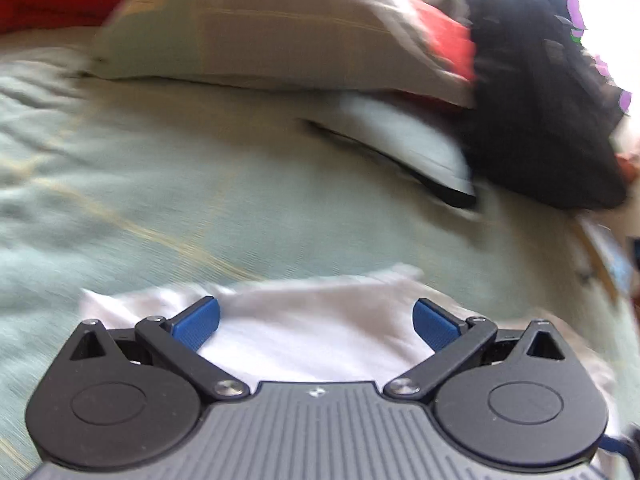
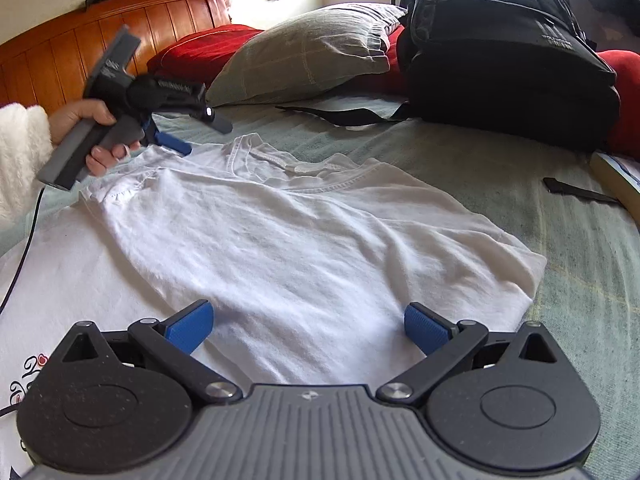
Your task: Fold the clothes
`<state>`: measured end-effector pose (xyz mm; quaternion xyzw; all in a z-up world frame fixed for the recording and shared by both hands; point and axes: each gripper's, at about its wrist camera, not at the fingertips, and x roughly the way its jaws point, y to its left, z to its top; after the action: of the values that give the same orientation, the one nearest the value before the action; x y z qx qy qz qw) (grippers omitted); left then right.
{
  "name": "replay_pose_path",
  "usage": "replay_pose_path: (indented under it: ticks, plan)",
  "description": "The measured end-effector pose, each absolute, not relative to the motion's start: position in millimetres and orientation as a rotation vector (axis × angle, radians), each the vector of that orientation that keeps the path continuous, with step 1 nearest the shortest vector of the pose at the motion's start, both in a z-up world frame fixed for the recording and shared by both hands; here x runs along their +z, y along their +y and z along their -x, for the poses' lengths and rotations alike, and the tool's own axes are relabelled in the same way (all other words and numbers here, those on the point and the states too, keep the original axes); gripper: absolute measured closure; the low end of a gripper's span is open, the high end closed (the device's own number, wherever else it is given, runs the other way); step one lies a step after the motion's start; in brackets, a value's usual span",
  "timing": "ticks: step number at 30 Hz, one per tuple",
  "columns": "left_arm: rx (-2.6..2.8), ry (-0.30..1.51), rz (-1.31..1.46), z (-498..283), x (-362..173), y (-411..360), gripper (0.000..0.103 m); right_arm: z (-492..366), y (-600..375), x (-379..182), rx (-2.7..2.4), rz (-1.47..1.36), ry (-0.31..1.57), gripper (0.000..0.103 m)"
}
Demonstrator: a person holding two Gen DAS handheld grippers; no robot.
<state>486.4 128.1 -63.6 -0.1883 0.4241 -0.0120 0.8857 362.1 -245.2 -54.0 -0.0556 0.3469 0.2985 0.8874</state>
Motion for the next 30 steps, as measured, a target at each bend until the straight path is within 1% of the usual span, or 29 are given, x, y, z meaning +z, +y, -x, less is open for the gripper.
replay_pose_path:
  ticks: [3,6,10,12,15,18,22,24,30]
  plan:
    - [0.019,0.846,0.460,-485.1,-55.3,134.2,0.001,-362.4,-245.5,-53.8,0.621,0.113,0.719,0.000]
    - [-0.041,0.843,0.427,-477.5,-37.8,114.4,0.001,-363.2,-247.9,-52.4,0.624,0.090,0.715,0.000]
    - [-0.284,0.910,0.387,-473.6,-20.9,56.0,0.001,-364.3,-253.9,-47.8,0.625,0.035,0.702,0.000]
    - [-0.416,0.952,0.348,-473.8,-18.4,19.4,0.001,-362.8,-261.7,-39.9,0.630,-0.020,0.663,0.000]
    - [-0.556,1.014,0.324,-477.4,-23.8,-29.7,0.001,-361.6,-273.3,-30.5,0.667,-0.111,0.629,0.000]
    - [-0.628,1.049,0.338,-487.5,-37.4,-59.4,0.001,-362.1,-275.3,-28.5,0.687,-0.134,0.630,0.000]
    - [-0.583,1.048,0.351,-496.4,-57.5,-74.5,0.001,-361.9,-272.3,-29.2,0.673,-0.118,0.639,0.000]
    - [-0.534,1.011,0.367,-502.7,-61.5,-73.2,0.001,-361.9,-272.7,-29.3,0.668,-0.122,0.641,0.000]
    - [-0.486,0.938,0.429,-511.6,-49.9,-72.8,0.001,-362.9,-276.5,-30.1,0.639,-0.127,0.644,0.000]
